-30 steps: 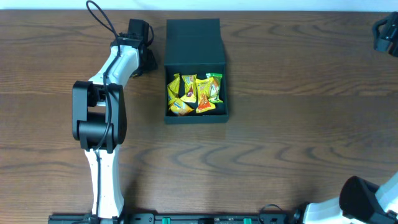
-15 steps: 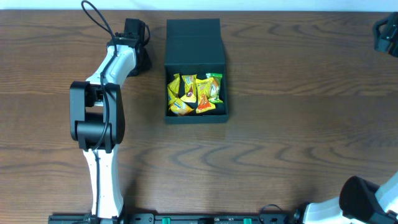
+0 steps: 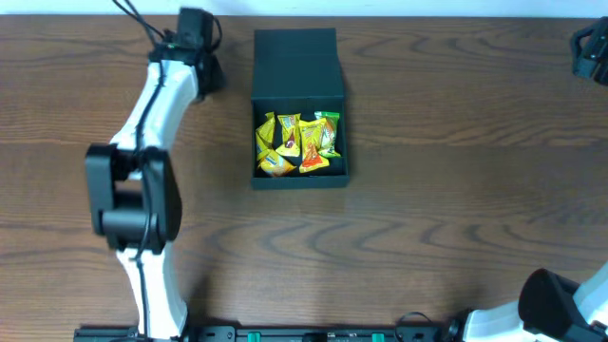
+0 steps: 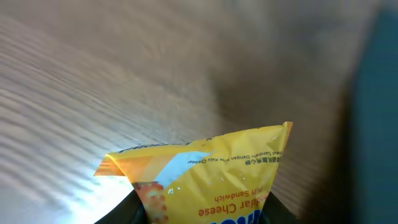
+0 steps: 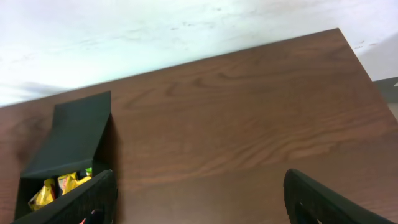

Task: Pack container
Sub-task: 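Carry the Julie's packet over and into the box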

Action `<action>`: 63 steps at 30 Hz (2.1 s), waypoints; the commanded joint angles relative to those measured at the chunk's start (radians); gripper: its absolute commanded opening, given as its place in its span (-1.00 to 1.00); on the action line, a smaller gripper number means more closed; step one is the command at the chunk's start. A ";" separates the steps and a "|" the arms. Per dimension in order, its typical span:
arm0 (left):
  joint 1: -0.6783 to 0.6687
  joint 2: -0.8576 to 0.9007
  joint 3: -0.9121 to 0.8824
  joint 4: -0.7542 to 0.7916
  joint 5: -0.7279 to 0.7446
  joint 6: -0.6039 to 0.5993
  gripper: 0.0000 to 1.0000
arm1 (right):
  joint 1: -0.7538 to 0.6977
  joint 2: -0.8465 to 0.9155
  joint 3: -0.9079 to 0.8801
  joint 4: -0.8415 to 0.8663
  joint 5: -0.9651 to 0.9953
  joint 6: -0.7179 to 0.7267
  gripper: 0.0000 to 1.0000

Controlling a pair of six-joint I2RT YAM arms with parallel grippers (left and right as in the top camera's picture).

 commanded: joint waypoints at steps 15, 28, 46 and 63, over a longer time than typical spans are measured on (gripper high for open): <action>-0.404 -0.157 -0.004 -0.286 0.134 -0.096 -0.73 | -0.018 -0.101 -0.001 0.020 -0.010 -0.035 0.73; -0.593 -0.156 -0.219 -0.177 0.089 -0.181 -0.60 | -0.077 -0.177 -0.001 0.020 -0.085 -0.027 0.72; -0.594 -0.048 -0.238 -0.116 0.205 -0.226 -0.47 | -0.077 -0.195 -0.001 0.017 -0.097 -0.027 0.72; -0.586 -0.049 -0.238 -0.158 0.245 -0.198 0.53 | -0.077 -0.195 -0.001 0.018 -0.096 -0.027 0.73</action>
